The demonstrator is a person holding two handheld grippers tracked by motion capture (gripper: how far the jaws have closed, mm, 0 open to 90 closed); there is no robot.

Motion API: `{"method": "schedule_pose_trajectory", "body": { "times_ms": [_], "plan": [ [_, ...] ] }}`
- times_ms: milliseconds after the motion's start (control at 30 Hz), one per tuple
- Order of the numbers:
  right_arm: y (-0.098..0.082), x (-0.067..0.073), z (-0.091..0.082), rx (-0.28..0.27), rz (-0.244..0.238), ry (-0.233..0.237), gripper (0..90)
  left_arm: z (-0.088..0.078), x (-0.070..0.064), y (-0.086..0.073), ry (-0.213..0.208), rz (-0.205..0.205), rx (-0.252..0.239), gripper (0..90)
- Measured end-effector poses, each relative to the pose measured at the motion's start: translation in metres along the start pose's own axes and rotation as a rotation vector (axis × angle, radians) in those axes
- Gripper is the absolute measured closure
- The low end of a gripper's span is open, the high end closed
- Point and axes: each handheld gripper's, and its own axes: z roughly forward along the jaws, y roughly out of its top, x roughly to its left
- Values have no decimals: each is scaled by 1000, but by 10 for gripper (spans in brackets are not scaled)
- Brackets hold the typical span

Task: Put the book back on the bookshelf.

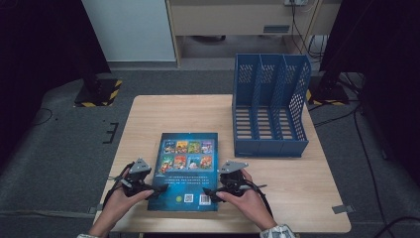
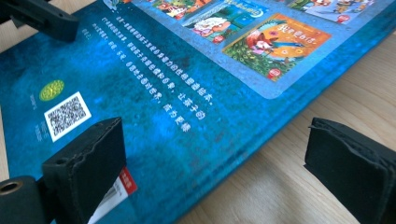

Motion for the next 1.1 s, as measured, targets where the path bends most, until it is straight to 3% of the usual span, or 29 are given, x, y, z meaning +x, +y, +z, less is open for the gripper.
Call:
{"method": "schedule_pose_trajectory", "body": {
  "times_ms": [367, 533, 633, 733, 800, 1100],
  "plan": [
    [7, -4, 11, 18, 19, 8, 25, 10, 6, 2, -89, -46, 14, 0],
    [7, -7, 14, 17, 37, 16, 12, 11, 8, 2, -95, -54, 10, 0],
    [7, -10, 18, 17, 71, 52, 19, 12, 12, 1, -108, -64, 4, 0],
    [9, -10, 21, 24, 77, 56, 15, 17, 19, -1, -167, -114, 15, 0],
    [9, -11, 23, 25, 85, 62, 15, 18, 20, -1, -180, -112, 12, 0],
    [14, -8, 24, 46, 85, 44, 32, 17, 18, 5, -166, -124, 47, 44]
  ]
}}
